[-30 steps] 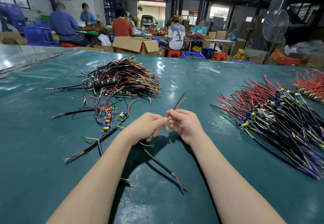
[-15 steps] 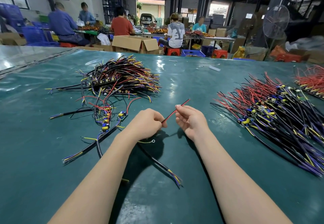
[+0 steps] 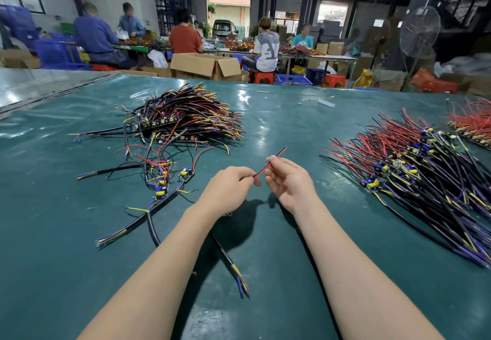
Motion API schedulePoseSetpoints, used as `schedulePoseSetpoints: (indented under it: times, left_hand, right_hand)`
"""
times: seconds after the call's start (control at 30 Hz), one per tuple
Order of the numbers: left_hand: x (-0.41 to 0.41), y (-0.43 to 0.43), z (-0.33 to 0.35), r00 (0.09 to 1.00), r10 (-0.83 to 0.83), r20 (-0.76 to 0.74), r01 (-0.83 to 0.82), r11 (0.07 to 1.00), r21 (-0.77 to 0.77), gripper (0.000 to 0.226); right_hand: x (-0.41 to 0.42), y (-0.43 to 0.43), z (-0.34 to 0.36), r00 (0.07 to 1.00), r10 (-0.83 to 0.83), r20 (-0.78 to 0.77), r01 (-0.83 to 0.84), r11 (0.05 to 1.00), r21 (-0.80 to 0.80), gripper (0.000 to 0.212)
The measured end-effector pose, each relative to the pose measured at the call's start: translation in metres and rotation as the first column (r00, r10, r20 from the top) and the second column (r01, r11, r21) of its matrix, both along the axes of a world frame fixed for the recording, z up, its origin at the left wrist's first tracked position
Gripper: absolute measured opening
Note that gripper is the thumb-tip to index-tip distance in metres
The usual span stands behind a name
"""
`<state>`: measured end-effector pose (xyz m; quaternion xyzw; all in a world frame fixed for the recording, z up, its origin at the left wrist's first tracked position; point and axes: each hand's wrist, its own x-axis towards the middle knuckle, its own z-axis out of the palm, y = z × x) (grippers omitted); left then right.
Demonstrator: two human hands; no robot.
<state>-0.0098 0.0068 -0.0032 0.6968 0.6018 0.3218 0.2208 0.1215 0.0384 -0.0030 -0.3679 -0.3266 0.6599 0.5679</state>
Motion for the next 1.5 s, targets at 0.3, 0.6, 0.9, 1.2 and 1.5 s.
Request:
schedulePoseSetpoints:
  times: [0.3,0.6,0.9,1.2,1.5]
  left_hand:
    - [-0.005,-0.002,0.004,0.981,-0.068,0.180,0.087,0.991,-0.104,0.036]
    - [-0.003,-0.003,0.005,0.998,-0.021,0.059,0.027,0.995,-0.100,0.038]
    - [0.001,0.003,-0.004,0.999,-0.037,-0.011,0.036,0.993,-0.114,0.038]
    - [0.010,0.000,-0.003,0.955,-0.049,0.293,0.103,0.979,-0.174,0.032]
    - [-0.004,0.003,-0.001,0.810,-0.040,0.586,0.289,0.895,-0.339,0.038]
  right_hand:
    - [-0.004,-0.003,0.000,0.990,-0.108,-0.088,0.107,0.994,-0.017,0.016]
    - [-0.002,-0.004,0.000,0.954,-0.275,0.118,0.238,0.937,0.256,0.020]
    - [0.004,0.001,-0.002,0.862,-0.450,0.233,0.380,0.878,0.289,0.023]
    - [0.010,0.003,0.002,0.890,-0.323,-0.321,0.286,0.945,-0.159,0.016]
    - [0.016,0.006,0.001,0.857,-0.408,-0.314,0.371,0.912,-0.174,0.013]
